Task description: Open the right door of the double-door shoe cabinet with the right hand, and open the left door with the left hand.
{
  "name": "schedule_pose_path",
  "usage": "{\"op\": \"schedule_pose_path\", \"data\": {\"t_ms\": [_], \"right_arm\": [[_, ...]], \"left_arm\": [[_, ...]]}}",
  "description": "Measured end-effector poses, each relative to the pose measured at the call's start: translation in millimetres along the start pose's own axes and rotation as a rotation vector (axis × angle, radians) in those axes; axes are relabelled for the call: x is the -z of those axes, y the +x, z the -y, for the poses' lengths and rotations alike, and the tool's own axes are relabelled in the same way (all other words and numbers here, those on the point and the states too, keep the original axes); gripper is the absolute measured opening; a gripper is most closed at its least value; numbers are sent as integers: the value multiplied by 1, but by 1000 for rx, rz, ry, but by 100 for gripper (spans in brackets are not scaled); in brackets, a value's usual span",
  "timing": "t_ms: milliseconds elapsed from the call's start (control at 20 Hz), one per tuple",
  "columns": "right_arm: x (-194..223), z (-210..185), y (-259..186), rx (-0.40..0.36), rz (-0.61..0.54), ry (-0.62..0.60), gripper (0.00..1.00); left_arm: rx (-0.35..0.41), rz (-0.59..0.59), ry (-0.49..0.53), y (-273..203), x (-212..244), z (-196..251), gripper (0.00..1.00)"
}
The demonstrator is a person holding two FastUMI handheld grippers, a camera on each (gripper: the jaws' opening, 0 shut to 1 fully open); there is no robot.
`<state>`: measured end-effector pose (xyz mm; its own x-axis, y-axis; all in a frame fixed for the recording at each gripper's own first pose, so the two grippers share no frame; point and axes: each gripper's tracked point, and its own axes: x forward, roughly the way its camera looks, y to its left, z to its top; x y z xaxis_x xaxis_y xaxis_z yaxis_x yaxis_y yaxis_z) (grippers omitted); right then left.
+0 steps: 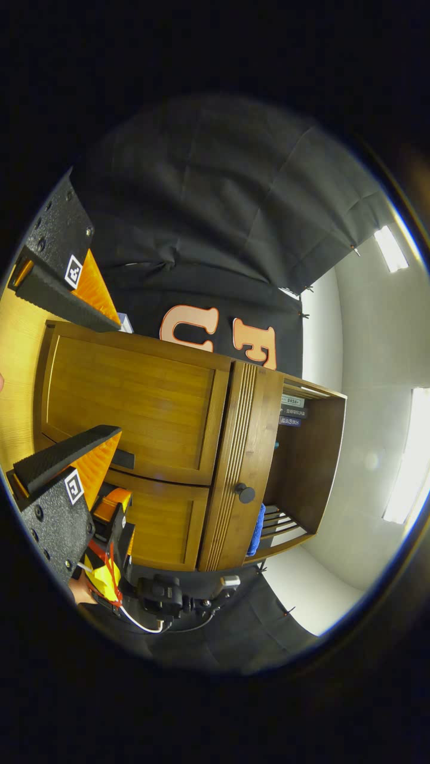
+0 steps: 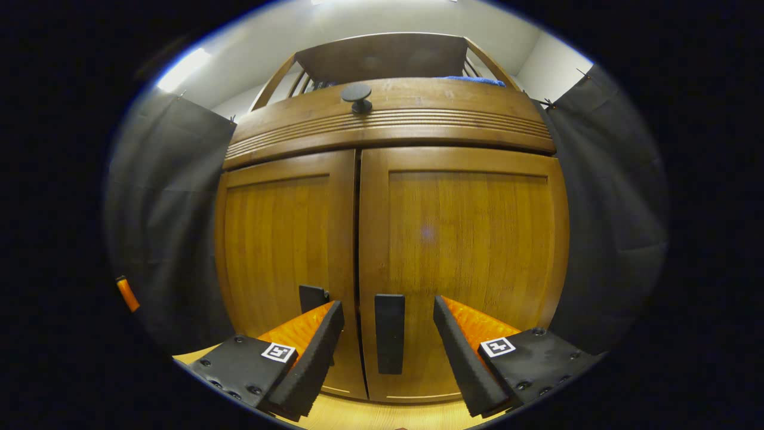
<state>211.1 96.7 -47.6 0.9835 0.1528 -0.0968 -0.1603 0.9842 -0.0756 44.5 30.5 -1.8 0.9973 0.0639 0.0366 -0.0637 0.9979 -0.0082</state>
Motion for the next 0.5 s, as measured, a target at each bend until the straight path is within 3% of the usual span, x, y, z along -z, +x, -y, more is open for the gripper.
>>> {"op": "schedule_pose_path", "data": {"t_ms": [150, 300, 350, 400, 500], "right_arm": [[18, 2, 16, 20, -28, 0, 92], [36, 8, 27, 38, -78, 6, 92], [39, 10, 29, 43, -89, 13, 97], [43, 11, 32, 49, -97, 21, 92], [47, 13, 36, 51, -105, 37, 92]], "left_arm": [[-14, 5, 4, 2, 0, -3, 94], [-27, 3, 8, 4, 1, -4, 94], [-31, 4, 10, 4, 0, -5, 94], [-35, 5, 12, 5, 1, -5, 94], [-38, 4, 19, 6, 2, -6, 91]]}}
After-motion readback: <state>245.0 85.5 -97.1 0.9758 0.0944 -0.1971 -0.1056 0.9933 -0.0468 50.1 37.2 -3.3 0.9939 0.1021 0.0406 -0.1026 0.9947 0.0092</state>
